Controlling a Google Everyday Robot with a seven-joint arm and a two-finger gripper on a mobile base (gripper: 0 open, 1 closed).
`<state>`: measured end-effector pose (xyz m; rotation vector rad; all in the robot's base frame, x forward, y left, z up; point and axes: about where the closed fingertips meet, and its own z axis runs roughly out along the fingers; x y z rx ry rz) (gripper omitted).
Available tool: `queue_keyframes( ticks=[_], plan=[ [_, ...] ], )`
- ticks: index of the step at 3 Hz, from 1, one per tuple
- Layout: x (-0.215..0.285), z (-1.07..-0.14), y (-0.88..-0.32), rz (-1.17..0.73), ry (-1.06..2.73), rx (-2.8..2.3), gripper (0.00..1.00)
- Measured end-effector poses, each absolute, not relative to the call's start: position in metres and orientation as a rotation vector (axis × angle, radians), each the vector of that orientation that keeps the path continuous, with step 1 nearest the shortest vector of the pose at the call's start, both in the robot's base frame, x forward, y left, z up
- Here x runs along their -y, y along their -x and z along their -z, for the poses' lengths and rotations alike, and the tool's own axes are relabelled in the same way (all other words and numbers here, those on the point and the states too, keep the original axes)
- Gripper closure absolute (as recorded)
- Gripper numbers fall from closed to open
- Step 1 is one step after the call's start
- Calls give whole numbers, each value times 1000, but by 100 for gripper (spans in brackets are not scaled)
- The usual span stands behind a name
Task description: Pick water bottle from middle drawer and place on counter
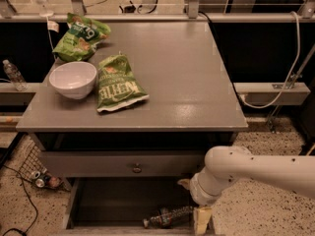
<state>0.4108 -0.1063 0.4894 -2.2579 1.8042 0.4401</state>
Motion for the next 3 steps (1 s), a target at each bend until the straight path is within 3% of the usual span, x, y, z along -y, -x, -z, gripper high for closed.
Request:
queue_keyframes(
  ticks=[2, 3],
  plan=[
    [105, -461, -423, -407, 2205, -1830, 0],
    [102, -455, -424, -425, 2195, -1808, 13]
  ],
)
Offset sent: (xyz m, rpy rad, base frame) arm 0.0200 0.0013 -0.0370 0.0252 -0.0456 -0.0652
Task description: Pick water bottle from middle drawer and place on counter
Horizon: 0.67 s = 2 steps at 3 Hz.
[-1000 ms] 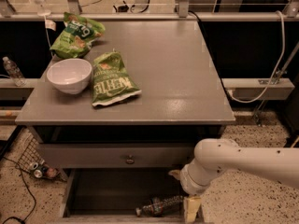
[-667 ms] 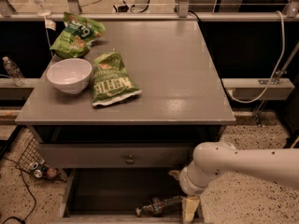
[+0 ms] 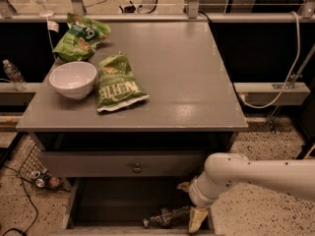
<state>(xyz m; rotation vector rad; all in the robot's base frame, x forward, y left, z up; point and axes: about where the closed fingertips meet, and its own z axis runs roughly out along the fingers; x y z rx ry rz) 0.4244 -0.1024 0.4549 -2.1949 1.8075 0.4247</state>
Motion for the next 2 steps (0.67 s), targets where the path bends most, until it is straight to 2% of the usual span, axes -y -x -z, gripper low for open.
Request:
queue_keyframes(
  ticks=[1, 2],
  plan=[
    [100, -452, -427, -438, 2194, -1788, 5],
    [100, -452, -429, -447, 2198, -1770, 3]
  ],
)
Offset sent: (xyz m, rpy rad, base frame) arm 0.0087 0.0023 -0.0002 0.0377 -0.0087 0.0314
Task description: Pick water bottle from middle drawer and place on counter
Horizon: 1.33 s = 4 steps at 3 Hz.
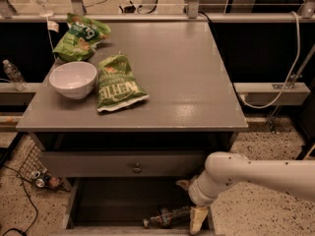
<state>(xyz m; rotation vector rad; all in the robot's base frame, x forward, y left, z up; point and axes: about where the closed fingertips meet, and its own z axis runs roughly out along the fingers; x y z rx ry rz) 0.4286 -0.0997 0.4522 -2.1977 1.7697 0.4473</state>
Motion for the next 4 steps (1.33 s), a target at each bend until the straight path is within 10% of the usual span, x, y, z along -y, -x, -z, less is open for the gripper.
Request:
queue_keyframes(
  ticks=[2, 4],
  plan=[
    [100, -449, -432, -461, 2203, -1745, 33],
    [95, -421, -438, -500, 2192, -1734, 33]
  ],
)
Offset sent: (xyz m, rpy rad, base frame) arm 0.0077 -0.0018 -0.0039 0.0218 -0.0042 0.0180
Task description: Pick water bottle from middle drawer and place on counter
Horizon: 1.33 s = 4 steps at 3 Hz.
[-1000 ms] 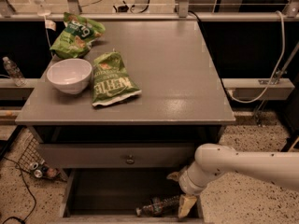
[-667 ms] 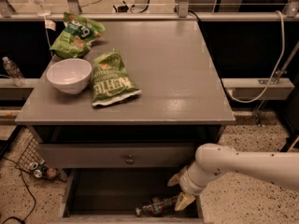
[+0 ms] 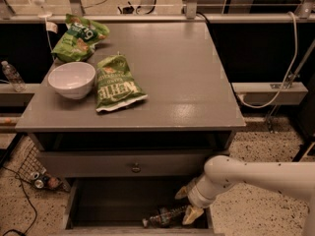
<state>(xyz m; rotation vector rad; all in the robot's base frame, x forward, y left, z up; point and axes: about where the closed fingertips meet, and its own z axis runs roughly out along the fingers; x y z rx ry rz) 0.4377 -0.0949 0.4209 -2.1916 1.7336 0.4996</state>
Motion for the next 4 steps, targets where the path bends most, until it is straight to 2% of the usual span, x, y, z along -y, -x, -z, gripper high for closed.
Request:
queue_keyframes(
  ticks=[3, 4],
  plan=[
    [88, -392, -440, -431, 2141, -1742, 35],
    [87, -387, -435, -429, 2140, -1747, 55]
  ],
)
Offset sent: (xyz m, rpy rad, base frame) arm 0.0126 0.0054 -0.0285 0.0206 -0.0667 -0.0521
